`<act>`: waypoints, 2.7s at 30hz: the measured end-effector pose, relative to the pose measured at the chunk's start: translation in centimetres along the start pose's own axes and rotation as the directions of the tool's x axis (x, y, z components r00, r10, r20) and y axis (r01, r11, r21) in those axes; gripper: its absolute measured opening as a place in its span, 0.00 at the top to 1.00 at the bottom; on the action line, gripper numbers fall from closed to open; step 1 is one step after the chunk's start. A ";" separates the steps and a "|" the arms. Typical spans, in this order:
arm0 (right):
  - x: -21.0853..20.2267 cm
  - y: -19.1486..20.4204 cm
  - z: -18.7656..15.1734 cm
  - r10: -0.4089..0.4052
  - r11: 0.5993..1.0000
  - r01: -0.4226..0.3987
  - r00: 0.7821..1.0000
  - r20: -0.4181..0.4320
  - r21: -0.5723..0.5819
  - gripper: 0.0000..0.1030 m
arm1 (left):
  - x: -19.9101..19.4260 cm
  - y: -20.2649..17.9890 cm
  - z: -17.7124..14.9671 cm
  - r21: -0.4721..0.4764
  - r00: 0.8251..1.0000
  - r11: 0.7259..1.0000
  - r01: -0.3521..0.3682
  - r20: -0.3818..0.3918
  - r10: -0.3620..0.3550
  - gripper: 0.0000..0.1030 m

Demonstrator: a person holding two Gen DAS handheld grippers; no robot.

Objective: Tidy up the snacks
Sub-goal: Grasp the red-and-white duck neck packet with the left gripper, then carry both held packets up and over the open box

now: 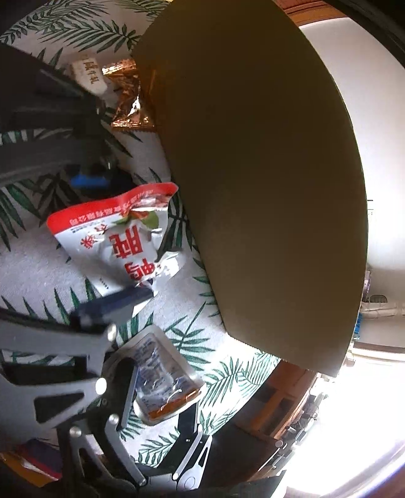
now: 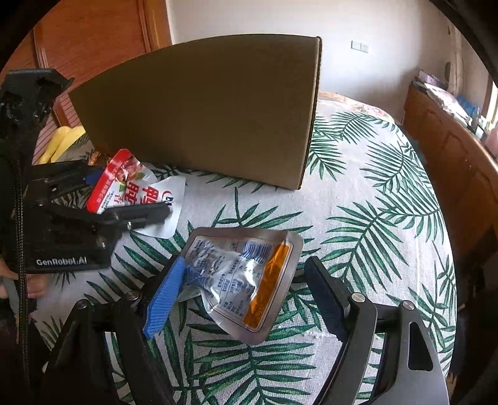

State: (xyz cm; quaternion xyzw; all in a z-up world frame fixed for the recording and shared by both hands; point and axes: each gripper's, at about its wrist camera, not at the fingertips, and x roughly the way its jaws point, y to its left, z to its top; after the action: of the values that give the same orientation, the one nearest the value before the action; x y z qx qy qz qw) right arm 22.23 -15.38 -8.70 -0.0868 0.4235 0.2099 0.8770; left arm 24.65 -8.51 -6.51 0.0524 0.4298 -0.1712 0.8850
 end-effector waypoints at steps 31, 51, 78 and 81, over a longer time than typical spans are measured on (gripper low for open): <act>-5.0 2.0 0.1 0.096 0.995 -0.100 0.984 0.151 0.021 0.92 | -6.7 0.3 -2.1 -0.008 0.989 0.996 0.092 0.120 -0.090 0.77; -9.9 2.0 1.5 0.072 0.997 -0.076 0.965 0.253 0.004 0.92 | -13.2 0.9 -0.4 0.024 0.972 0.997 0.070 0.224 -0.074 0.77; -12.5 3.2 8.9 0.050 0.999 -0.043 0.934 0.354 -0.027 0.91 | -16.0 5.9 5.6 0.009 0.955 0.998 -0.070 0.291 0.064 0.76; -12.3 3.0 9.8 0.045 0.999 -0.039 0.932 0.359 -0.022 0.91 | -15.7 7.1 6.2 -0.011 0.955 0.997 -0.080 0.286 0.080 0.76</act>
State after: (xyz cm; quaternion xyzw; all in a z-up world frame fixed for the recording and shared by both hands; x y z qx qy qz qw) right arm 21.03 -13.08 7.09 -0.0441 0.2561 0.2439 0.9343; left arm 22.77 0.68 9.24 0.0449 0.2949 -0.1412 0.9440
